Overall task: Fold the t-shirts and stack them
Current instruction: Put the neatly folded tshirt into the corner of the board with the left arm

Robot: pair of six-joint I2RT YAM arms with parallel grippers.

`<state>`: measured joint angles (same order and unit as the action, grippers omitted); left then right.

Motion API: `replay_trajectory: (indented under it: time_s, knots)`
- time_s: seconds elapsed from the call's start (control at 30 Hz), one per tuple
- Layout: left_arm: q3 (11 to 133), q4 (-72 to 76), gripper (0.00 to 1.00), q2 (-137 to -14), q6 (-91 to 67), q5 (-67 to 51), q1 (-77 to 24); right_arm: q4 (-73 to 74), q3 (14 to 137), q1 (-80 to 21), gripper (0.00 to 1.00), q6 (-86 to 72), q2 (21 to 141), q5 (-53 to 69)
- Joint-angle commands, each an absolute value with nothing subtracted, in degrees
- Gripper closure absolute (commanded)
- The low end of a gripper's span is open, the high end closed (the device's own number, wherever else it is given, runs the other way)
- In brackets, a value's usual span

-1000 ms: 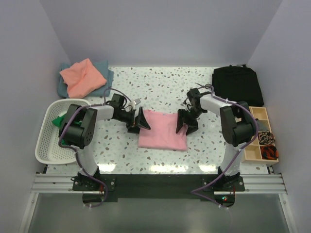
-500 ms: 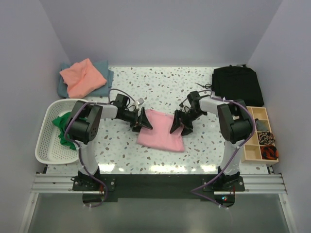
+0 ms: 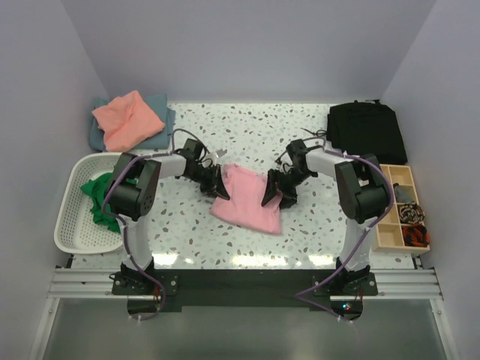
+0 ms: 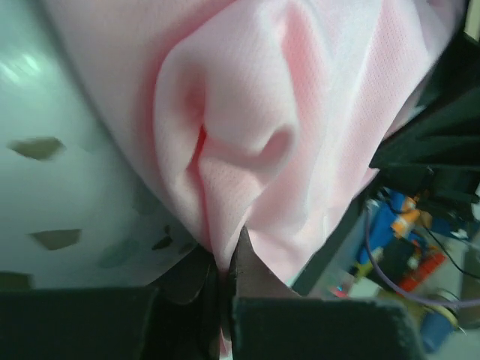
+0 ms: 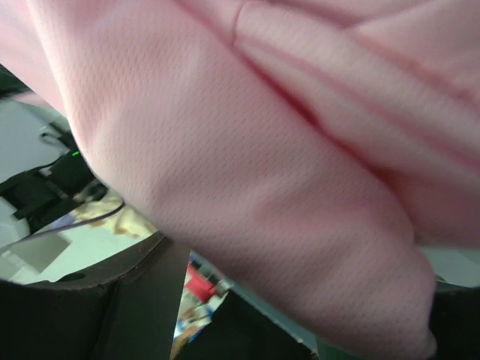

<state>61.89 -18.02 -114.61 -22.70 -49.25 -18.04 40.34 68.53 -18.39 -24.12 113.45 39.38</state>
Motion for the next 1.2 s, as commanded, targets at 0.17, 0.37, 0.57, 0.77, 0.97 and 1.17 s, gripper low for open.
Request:
replay_trajectory:
  time_s: [0.17,0.37,0.57,0.77,0.97,1.17]
  knots:
    - [88.75,-35.41,1.00,-111.53,-12.32,-24.61,-13.10,44.03,76.55,-18.72,0.35,-21.35,105.82,11.70]
    - [101.51,-41.22,1.00,-115.75,-8.43,-20.92,-9.94,45.00,80.94,-18.72,0.34,-21.44,107.05,10.28]
    - [112.93,-42.63,1.00,-121.02,-6.24,-18.98,-5.38,46.23,85.16,-18.72,0.34,-21.80,109.33,11.77]
    - [121.28,-41.49,1.00,-124.80,-6.41,-21.44,2.87,47.99,88.94,-18.72,0.34,-21.36,112.23,13.44]
    - [124.10,-40.43,1.00,-126.21,-5.63,-25.57,7.03,49.48,91.49,-18.72,0.33,-20.92,114.78,14.94]
    - [130.95,-41.48,1.00,-127.27,-3.87,-22.94,7.38,52.47,96.50,-19.25,0.32,-19.78,118.82,17.14]
